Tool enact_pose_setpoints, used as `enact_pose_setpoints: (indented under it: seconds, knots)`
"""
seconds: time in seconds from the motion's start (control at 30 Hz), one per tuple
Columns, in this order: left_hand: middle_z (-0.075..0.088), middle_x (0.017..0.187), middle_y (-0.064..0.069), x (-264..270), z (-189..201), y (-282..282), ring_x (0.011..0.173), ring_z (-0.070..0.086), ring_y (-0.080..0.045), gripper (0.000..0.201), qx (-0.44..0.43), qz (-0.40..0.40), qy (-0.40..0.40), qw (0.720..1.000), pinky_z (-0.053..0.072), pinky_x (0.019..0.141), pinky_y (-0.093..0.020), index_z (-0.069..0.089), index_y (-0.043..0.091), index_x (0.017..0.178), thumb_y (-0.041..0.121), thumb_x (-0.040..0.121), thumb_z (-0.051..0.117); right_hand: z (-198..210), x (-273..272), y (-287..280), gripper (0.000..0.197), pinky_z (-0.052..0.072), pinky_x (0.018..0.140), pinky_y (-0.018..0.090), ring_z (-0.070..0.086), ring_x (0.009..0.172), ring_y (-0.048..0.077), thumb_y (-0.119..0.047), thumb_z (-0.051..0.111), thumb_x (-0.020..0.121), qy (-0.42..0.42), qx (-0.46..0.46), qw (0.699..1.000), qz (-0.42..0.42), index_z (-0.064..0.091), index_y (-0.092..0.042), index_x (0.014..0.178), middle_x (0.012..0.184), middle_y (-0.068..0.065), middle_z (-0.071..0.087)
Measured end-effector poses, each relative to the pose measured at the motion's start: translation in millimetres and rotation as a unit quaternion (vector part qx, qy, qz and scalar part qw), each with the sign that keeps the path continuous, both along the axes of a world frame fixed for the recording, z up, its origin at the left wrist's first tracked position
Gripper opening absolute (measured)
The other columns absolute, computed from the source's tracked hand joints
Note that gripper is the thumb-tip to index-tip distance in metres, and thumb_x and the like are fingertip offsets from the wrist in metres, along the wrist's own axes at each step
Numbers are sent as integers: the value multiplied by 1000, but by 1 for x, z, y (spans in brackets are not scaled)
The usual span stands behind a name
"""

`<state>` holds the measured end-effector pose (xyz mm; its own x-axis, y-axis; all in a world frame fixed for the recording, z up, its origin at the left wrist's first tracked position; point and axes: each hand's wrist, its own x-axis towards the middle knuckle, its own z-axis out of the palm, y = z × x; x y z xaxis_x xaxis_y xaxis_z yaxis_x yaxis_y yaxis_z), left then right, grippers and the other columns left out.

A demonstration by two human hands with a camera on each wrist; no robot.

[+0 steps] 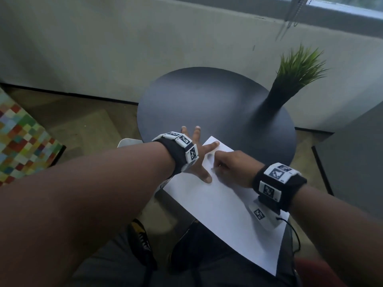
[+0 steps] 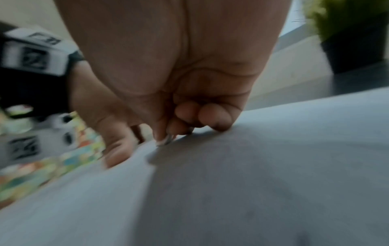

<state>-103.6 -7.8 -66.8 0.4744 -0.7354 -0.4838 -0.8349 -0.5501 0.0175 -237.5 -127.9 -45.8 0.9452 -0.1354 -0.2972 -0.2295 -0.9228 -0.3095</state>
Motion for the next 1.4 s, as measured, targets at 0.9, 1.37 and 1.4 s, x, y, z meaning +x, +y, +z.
enact_pose_setpoints:
  seconds: [0.9, 1.37, 1.4]
  knots:
    - [-23, 165, -12, 5, 8, -2, 144, -8, -61, 128, 36, -17, -14, 999, 18, 112, -73, -14, 62, 146, 89, 51, 68, 1, 1, -14, 5, 52, 68, 32, 60, 73, 24, -24, 54, 84, -15, 21, 998, -55, 55, -20, 81, 78, 1, 65]
    - [42, 142, -8, 12, 45, -12, 127, 43, -33, 65, -53, -142, -76, 985, 48, 85, -41, 49, 33, 141, 56, 83, 66, -9, 11, -5, 14, 50, 73, 35, 59, 84, 30, -32, 53, 89, -30, 6, 981, -190, 53, -18, 88, 90, 8, 63]
    - [44, 140, -7, 5, 40, -10, 125, 44, -31, 64, -69, -137, -69, 986, 49, 85, -41, 53, 28, 136, 62, 82, 63, -9, 11, -4, 13, 50, 74, 35, 60, 85, 30, -32, 53, 88, -31, 9, 980, -197, 54, -19, 88, 91, 7, 64]
